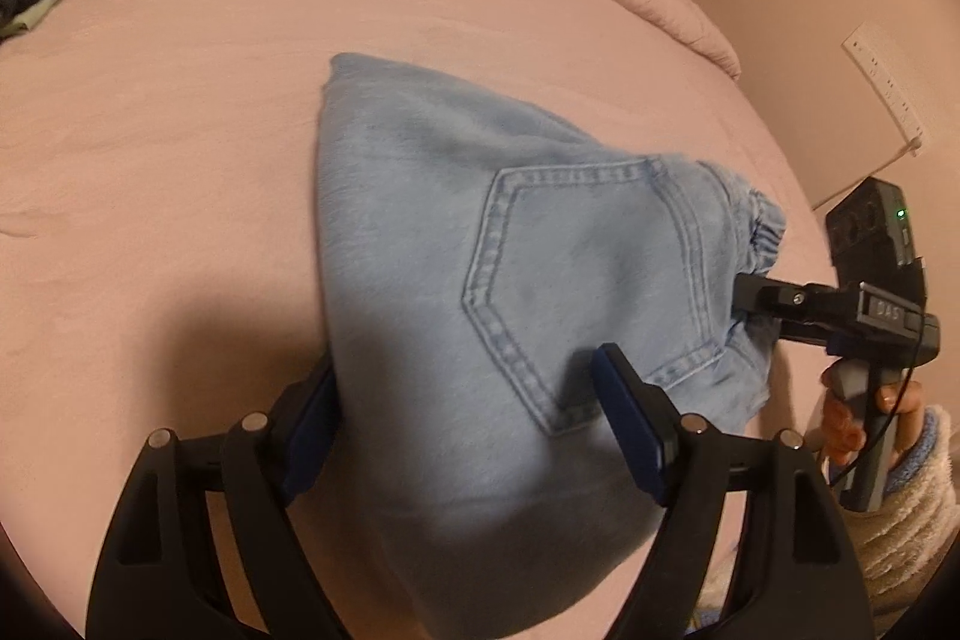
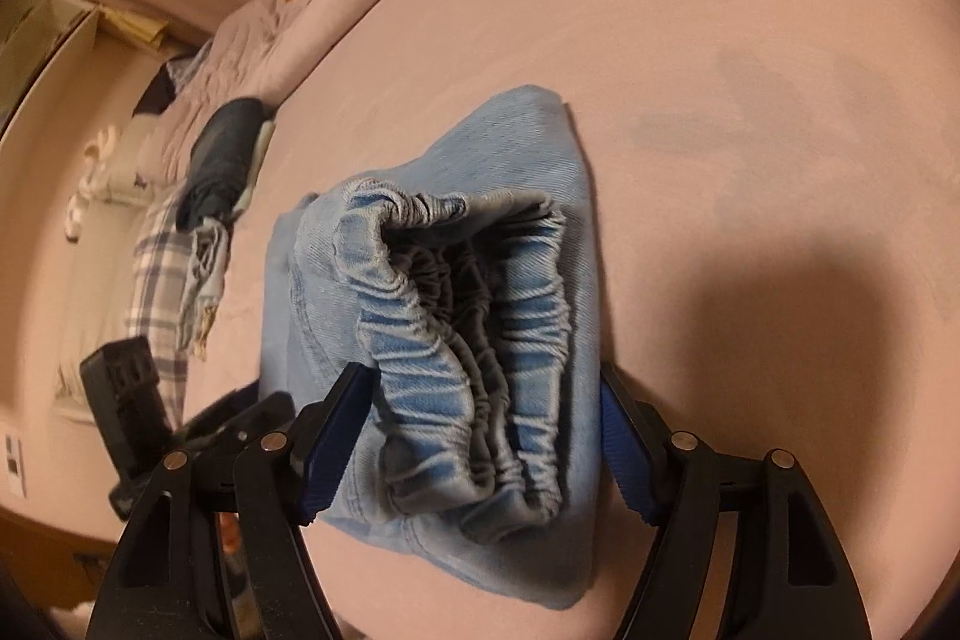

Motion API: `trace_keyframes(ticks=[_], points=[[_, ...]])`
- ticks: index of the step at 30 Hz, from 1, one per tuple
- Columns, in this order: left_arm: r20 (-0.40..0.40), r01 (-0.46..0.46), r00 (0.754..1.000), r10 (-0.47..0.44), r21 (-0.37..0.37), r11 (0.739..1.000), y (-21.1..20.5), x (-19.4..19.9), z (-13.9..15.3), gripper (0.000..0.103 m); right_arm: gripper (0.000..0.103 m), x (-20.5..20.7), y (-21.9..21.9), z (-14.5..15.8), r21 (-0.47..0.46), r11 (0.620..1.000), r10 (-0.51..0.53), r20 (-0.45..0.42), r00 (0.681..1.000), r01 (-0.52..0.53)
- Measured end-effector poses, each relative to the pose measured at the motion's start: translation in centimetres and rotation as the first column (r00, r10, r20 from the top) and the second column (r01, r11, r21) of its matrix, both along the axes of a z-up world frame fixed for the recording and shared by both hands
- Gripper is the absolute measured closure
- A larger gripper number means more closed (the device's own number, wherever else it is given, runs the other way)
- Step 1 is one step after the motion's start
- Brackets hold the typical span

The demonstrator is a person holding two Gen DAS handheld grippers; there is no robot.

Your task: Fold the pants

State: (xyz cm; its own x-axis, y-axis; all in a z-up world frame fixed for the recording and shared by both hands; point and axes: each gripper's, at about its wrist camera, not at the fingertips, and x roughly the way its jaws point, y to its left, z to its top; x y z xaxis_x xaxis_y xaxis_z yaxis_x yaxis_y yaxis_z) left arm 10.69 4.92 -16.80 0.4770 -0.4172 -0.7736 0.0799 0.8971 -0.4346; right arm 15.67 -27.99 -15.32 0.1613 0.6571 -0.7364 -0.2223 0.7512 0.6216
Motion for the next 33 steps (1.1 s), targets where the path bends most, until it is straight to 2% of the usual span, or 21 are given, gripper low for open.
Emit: trace_keyframes(ticks=[4, 14, 33], points=[[0.005, -0.009, 1.0, 0.009, -0.042, 0.999, 0.4, 0.1, -0.2, 0.021, 0.027, 0.6, 0.3, -0.2, 0.01, 1.0, 0.017, -0.024, 1.0, -0.016], [0.007, 0.007, 1.0, -0.006, -0.134, 0.991, 1.0, 0.9, -0.4, 0.021, 0.023, 1.3, 1.3, -0.4, 0.039, 0.999, 0.018, -0.013, 1.0, -0.017], [0.02, 0.031, 0.999, -0.029, -0.142, 0.989, 0.5, 2.0, -0.3, 0.02, 0.021, 1.4, 2.5, 0.0, -0.044, 0.998, -0.031, 0.083, 0.996, 0.035]])
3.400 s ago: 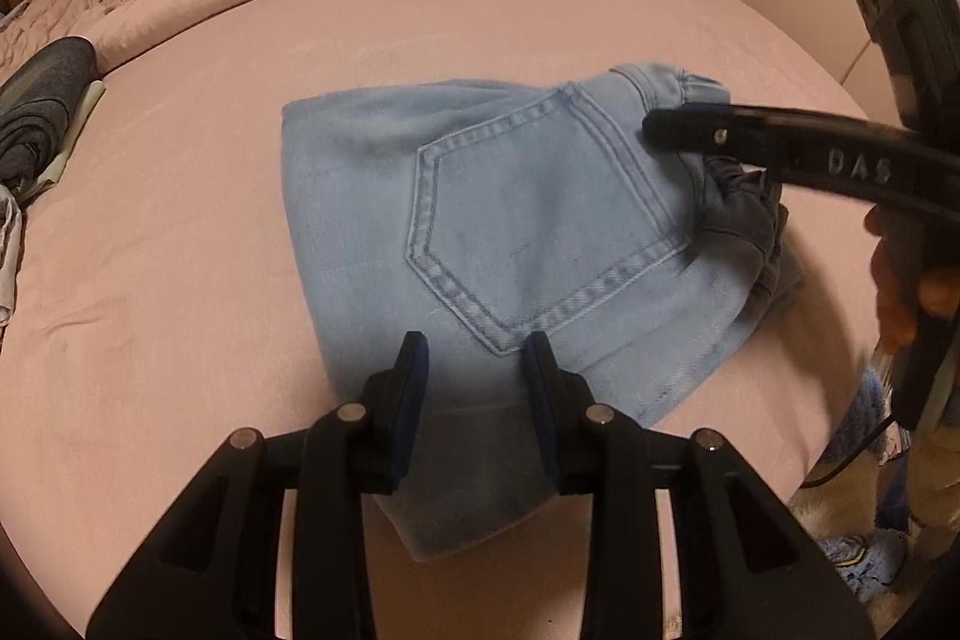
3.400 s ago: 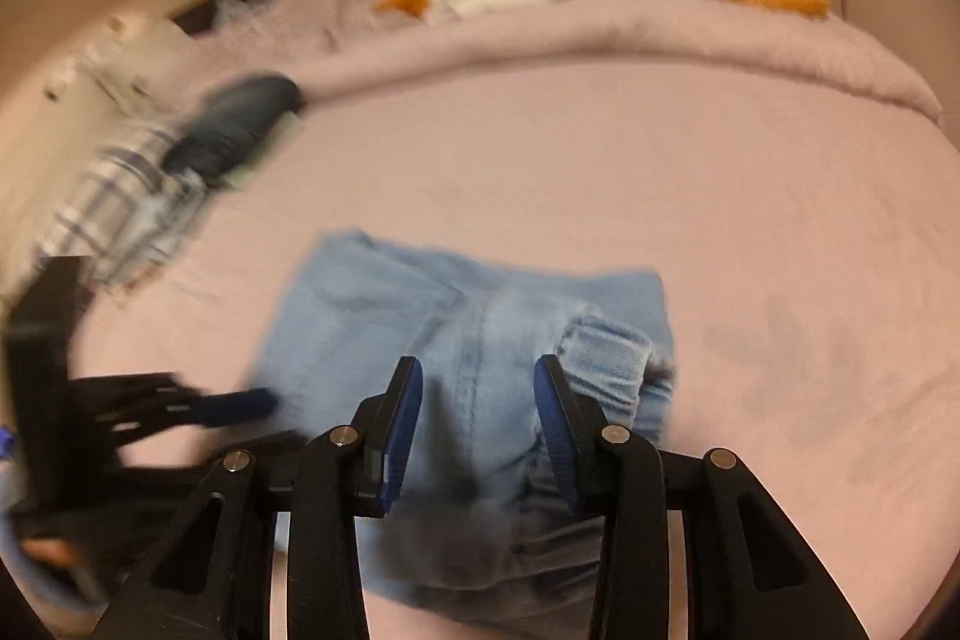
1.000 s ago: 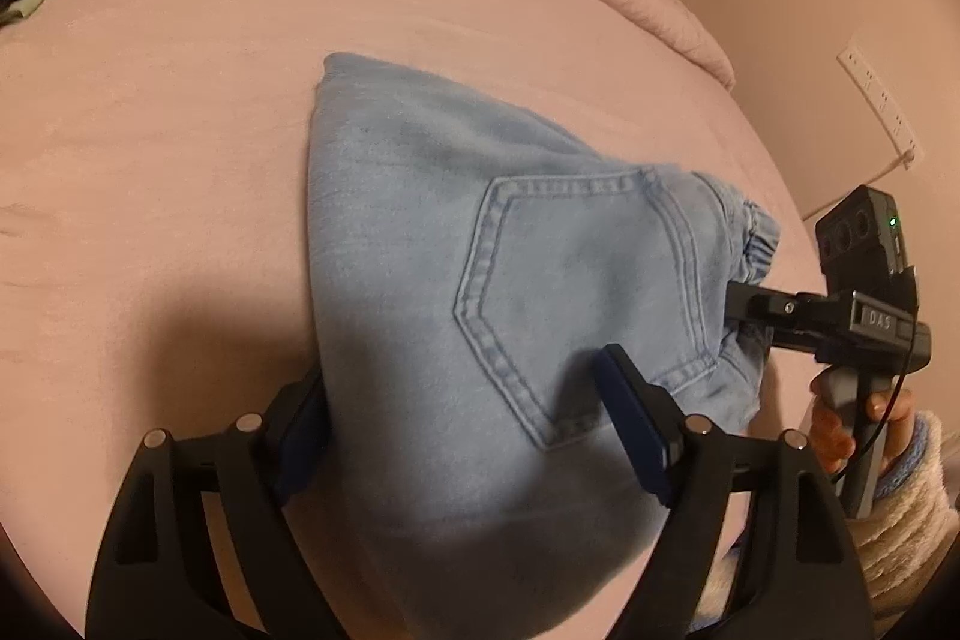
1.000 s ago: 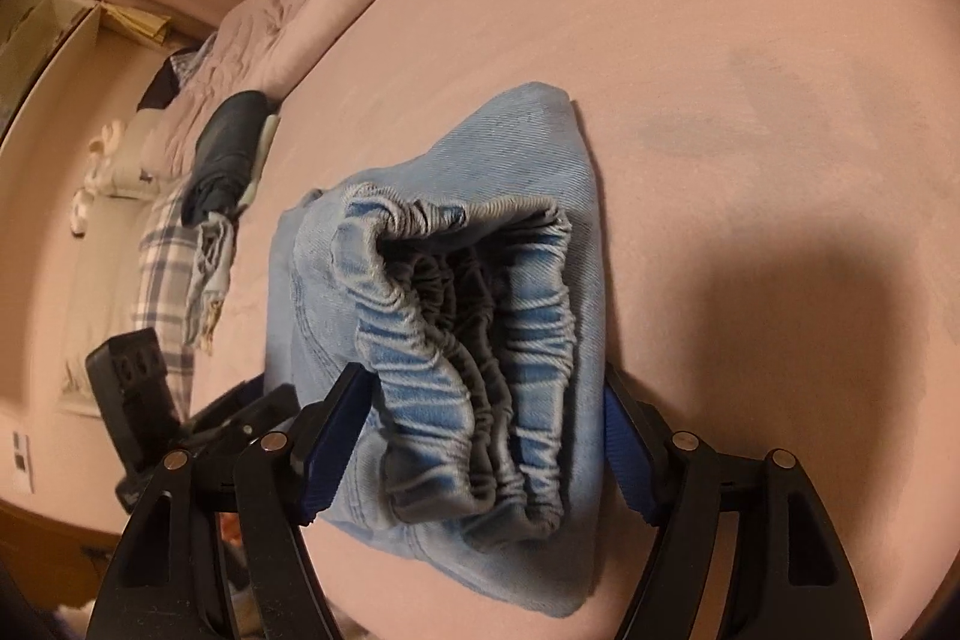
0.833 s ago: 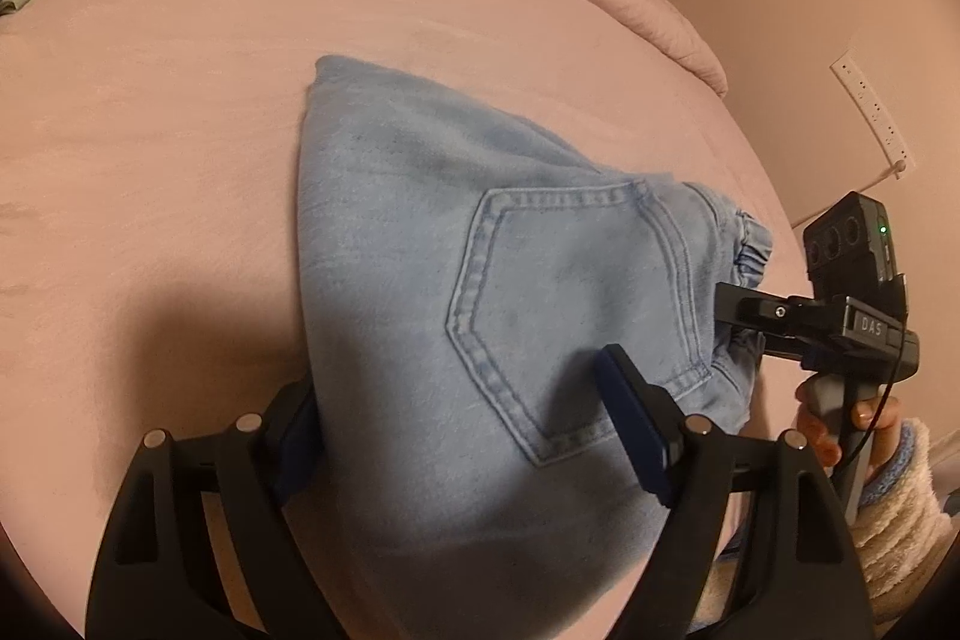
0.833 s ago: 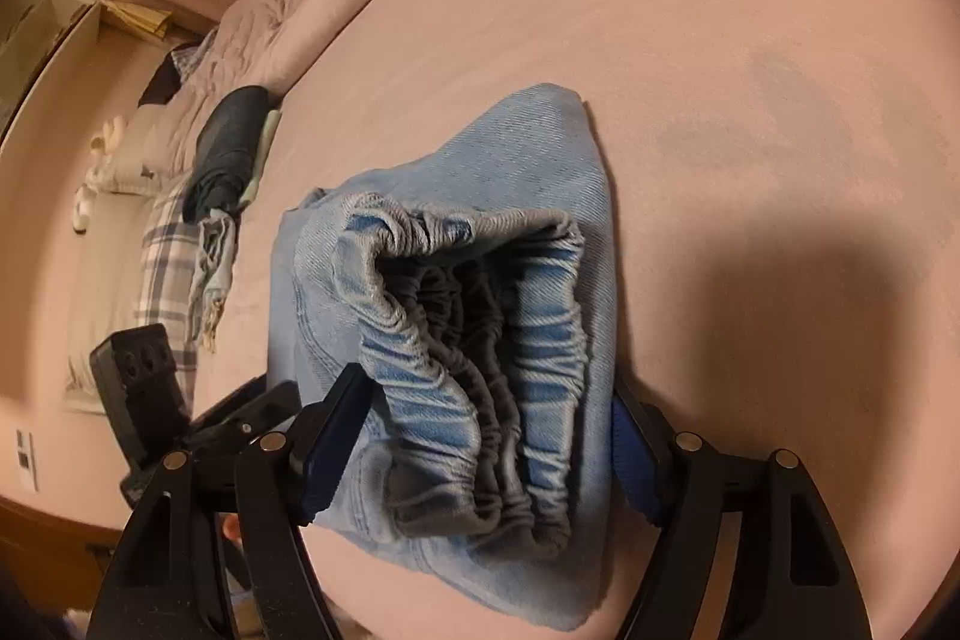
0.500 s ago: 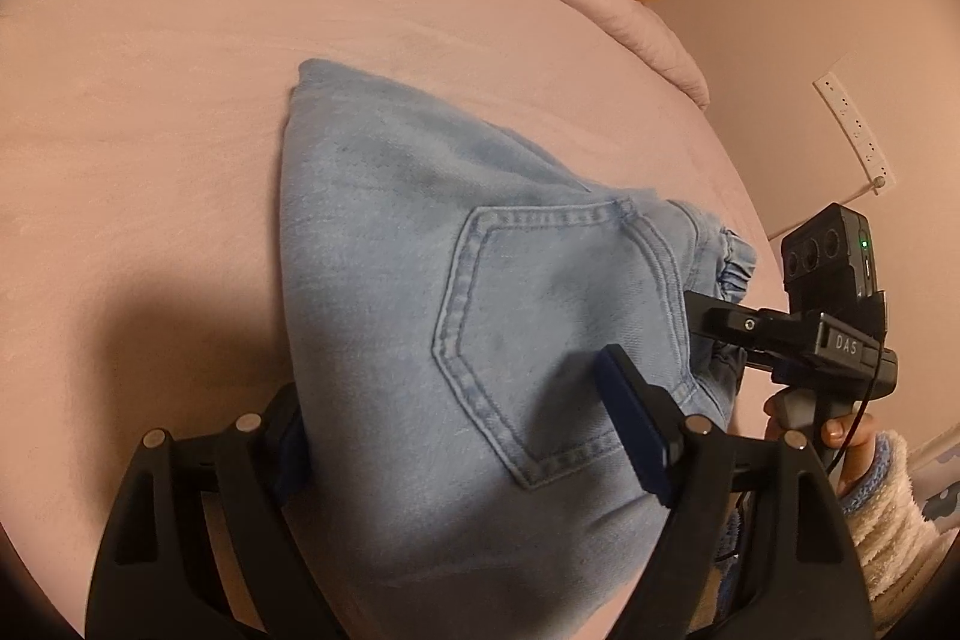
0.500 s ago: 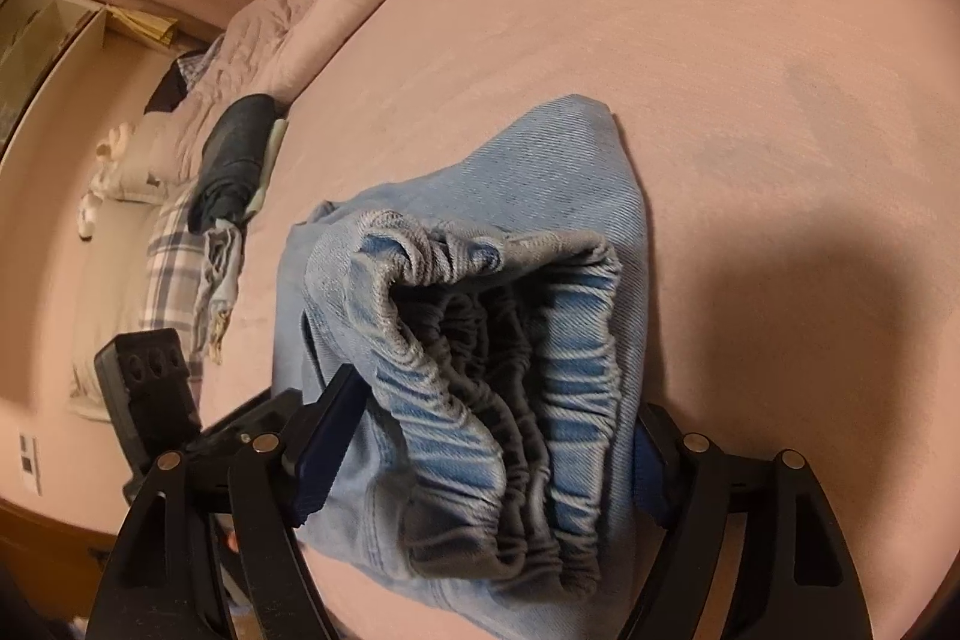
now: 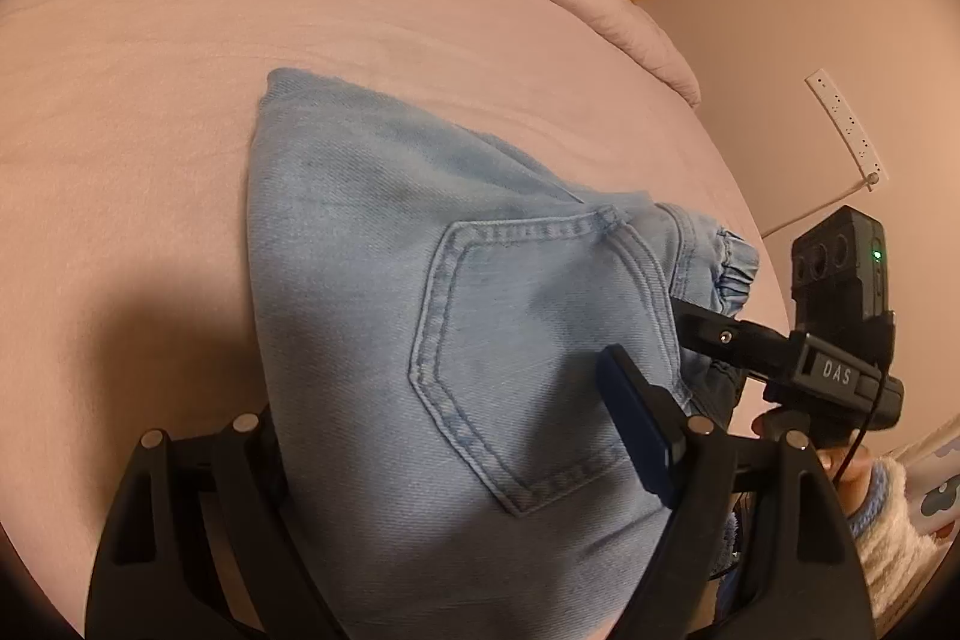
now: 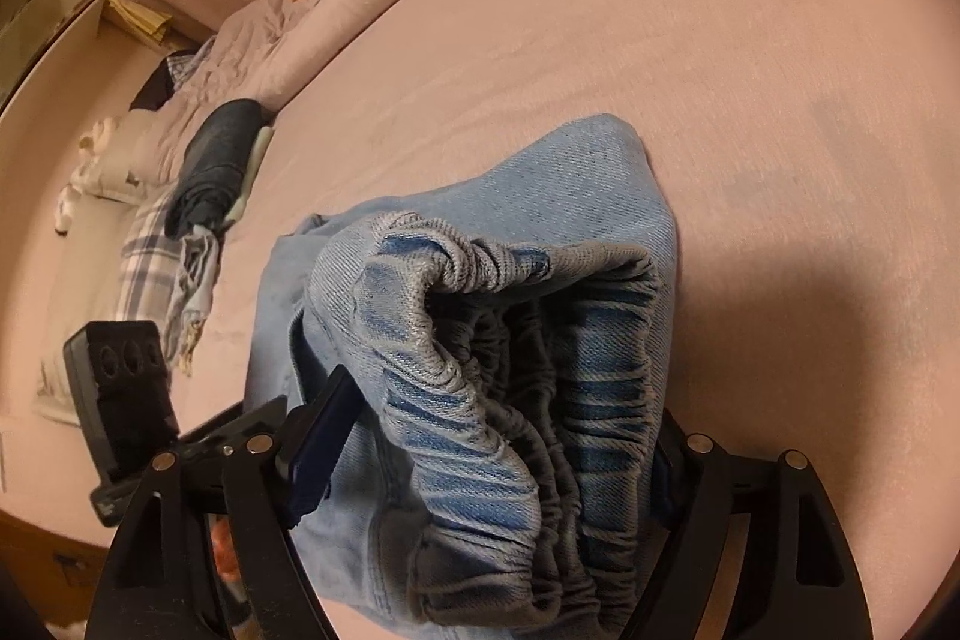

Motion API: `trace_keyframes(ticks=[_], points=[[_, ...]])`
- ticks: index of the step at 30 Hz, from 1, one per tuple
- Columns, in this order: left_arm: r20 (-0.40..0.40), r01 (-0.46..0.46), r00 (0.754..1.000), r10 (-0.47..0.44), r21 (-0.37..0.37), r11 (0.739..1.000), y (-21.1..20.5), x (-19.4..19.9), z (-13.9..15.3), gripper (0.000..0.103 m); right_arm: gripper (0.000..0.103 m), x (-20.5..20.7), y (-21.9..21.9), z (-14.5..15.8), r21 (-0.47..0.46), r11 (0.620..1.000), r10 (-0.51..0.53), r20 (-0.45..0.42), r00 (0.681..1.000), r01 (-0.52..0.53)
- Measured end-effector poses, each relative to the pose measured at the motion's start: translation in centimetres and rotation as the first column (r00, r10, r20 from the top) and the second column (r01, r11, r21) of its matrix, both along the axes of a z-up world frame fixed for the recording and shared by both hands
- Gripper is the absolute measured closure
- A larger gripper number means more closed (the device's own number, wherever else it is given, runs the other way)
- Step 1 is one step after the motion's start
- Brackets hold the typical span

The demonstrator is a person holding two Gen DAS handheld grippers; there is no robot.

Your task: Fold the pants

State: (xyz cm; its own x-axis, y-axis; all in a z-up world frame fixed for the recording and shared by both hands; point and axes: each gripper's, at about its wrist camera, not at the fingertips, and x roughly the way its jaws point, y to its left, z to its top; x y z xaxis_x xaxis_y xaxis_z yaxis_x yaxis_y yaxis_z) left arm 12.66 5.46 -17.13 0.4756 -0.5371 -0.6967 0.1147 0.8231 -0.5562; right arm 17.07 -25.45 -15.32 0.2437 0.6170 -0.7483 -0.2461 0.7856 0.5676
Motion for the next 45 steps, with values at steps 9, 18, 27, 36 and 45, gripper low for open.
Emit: trace_keyframes(ticks=[9, 18, 27, 36, 45], points=[[-0.012, -0.033, 0.999, 0.034, 0.059, 0.998, -0.3, -0.3, 0.3, 0.033, 0.032, -1.4, -0.2, 1.0, -0.044, 0.998, -0.041, 0.056, 0.998, 0.044], [-0.013, -0.103, 0.994, 0.105, 0.1, 0.99, -0.4, -0.6, 1.0, 0.055, 0.042, -2.9, 0.6, 2.8, -0.062, 0.997, -0.044, 0.12, 0.992, 0.051], [0.041, -0.136, 0.99, 0.133, 0.092, 0.986, -0.3, -1.7, 2.6, 0.058, 0.046, -4.3, 2.0, 4.9, -0.069, 0.997, -0.019, 0.2, 0.98, 0.033], [0.094, -0.186, 0.98, 0.177, 0.102, 0.977, 1.8, -3.5, 4.1, 0.058, 0.047, -4.8, 5.0, 6.3, -0.077, 0.997, 0.049, 0.241, 0.969, -0.031], [0.122, -0.236, 0.968, 0.221, 0.129, 0.963, 3.2, -5.0, 5.3, 0.058, 0.047, -5.3, 7.5, 7.1, -0.07, 0.993, 0.108, 0.264, 0.958, -0.092]])
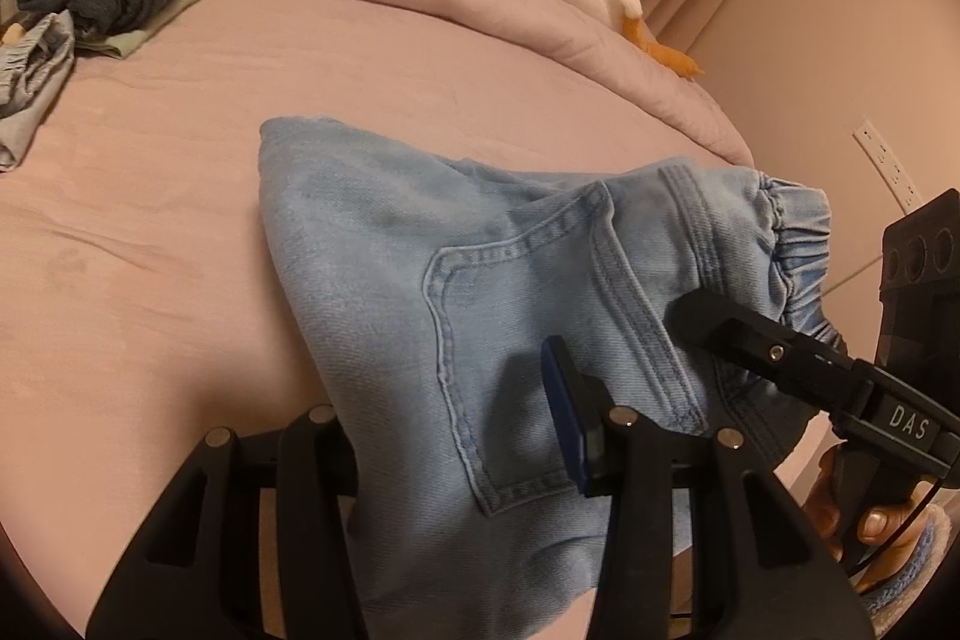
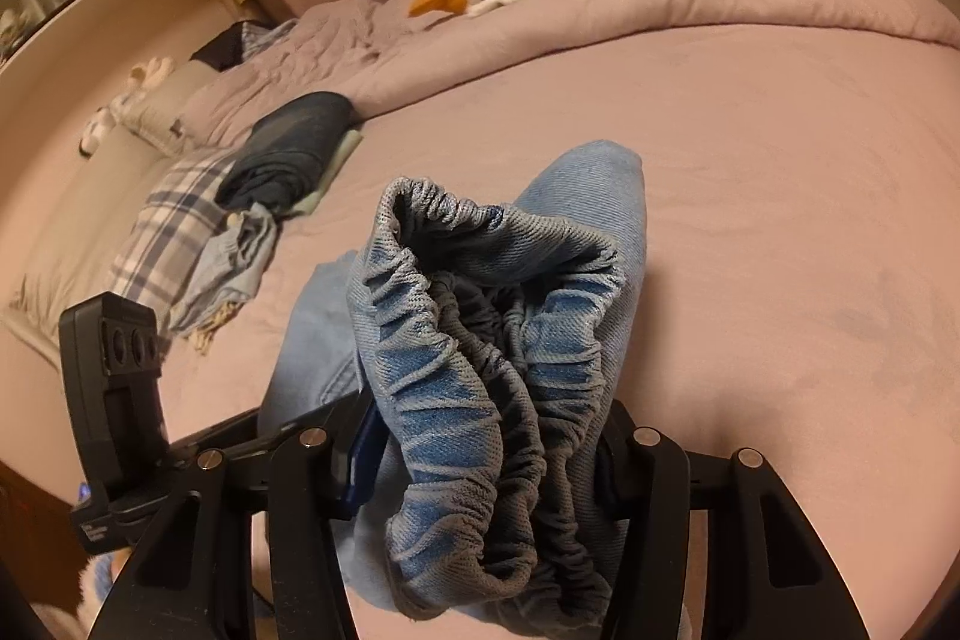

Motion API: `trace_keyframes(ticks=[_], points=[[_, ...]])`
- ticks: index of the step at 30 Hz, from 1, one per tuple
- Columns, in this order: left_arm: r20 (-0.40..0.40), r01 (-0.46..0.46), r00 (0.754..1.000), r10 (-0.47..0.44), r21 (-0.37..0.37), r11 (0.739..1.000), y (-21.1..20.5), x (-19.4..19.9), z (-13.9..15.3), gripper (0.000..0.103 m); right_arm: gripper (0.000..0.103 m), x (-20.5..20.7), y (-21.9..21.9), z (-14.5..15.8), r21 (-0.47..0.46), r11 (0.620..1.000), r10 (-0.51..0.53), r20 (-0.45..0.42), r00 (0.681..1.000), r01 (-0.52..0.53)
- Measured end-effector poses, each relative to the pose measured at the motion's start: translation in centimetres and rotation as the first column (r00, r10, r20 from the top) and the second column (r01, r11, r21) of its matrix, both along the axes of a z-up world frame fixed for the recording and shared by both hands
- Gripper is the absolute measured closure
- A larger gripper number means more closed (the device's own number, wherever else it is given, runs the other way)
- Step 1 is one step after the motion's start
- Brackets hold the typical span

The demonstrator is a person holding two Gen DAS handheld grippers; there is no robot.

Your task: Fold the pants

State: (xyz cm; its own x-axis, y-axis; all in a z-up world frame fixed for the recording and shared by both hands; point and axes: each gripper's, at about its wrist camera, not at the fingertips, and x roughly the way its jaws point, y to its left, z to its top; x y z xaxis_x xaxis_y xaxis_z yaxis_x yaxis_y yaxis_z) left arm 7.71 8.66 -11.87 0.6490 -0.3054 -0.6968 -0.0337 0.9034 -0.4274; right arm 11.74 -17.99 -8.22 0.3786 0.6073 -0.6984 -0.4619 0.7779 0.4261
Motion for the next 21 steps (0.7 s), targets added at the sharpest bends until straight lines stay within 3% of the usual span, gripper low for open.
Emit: trace_keyframes(ticks=[21], points=[[0.046, -0.042, 0.998, 0.038, 0.086, 0.995, 1.1, -2.0, 2.6, 0.058, 0.047, -0.7, 2.0, 1.5, 0.057, 0.995, 0.077, 0.038, 0.996, -0.079]])
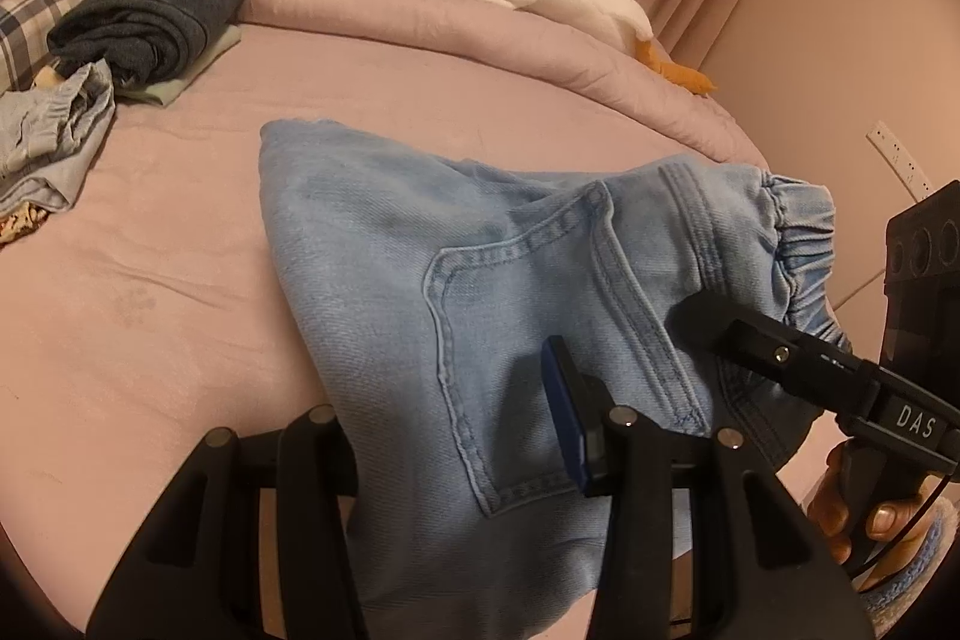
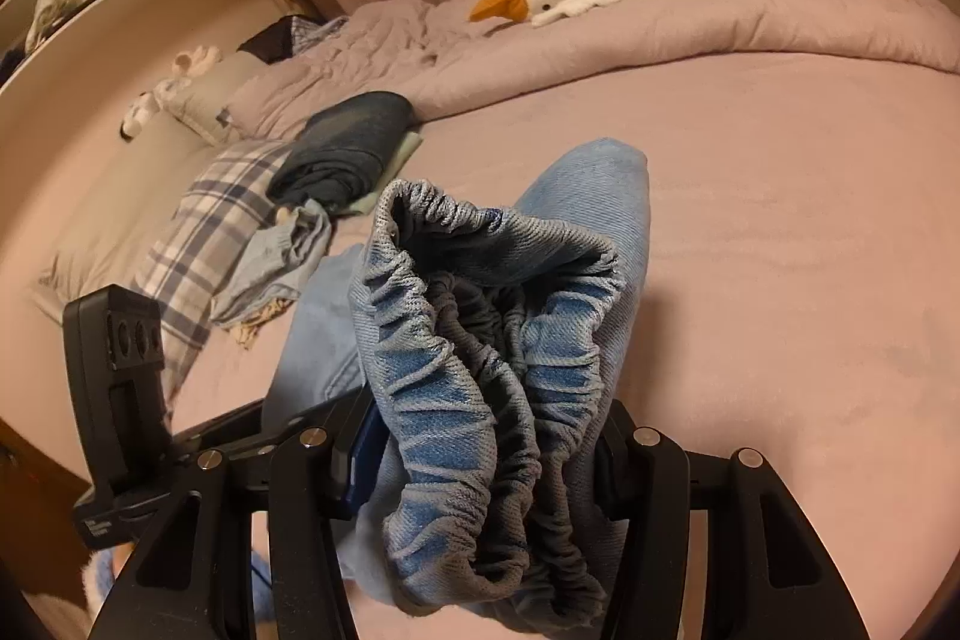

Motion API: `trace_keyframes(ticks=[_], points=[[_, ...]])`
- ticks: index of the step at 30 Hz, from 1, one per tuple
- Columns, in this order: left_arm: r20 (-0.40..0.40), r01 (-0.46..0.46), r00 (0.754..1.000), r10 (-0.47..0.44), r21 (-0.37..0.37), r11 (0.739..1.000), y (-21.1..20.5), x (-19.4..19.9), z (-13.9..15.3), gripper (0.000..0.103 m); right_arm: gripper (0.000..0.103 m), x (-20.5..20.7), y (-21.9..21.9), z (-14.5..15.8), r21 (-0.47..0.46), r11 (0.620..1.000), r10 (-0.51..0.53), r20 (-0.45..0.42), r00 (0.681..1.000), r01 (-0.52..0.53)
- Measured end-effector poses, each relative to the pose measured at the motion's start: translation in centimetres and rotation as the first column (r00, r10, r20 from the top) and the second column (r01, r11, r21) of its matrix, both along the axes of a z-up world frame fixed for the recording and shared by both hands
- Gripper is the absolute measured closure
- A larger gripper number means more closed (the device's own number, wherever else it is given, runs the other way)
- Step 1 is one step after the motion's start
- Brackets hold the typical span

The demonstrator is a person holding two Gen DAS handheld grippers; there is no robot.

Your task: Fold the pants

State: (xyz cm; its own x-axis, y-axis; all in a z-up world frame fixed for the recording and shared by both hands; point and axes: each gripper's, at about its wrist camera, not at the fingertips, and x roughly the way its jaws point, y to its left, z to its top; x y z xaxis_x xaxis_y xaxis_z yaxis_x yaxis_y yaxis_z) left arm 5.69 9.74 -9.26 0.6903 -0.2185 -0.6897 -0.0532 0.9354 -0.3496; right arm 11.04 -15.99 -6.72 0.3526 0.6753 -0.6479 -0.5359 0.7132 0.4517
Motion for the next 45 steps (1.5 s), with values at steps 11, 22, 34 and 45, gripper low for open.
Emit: trace_keyframes(ticks=[11, 22, 34, 45], points=[[0.018, -0.004, 1.0, 0.003, 0.054, 0.999, -0.7, 0.4, 1.1, 0.058, 0.047, 0.3, -0.3, 0.6, 0.031, 1.0, 0.006, 0.022, 1.0, -0.007], [0.034, -0.008, 0.999, 0.005, 0.098, 0.995, -0.7, 1.8, 1.9, 0.058, 0.047, 1.3, -0.4, 1.0, 0.055, 0.998, 0.007, 0.038, 0.999, -0.009], [0.038, -0.002, 0.999, -0.003, 0.127, 0.992, -0.6, 3.5, 2.3, 0.058, 0.047, 2.3, -0.1, 1.2, 0.07, 0.998, 0.005, 0.044, 0.999, -0.008], [0.033, 0.001, 0.999, -0.006, 0.147, 0.989, -0.2, 4.7, 2.2, 0.058, 0.047, 2.9, 0.2, 1.1, 0.08, 0.997, -0.003, 0.043, 0.999, 0.0]])
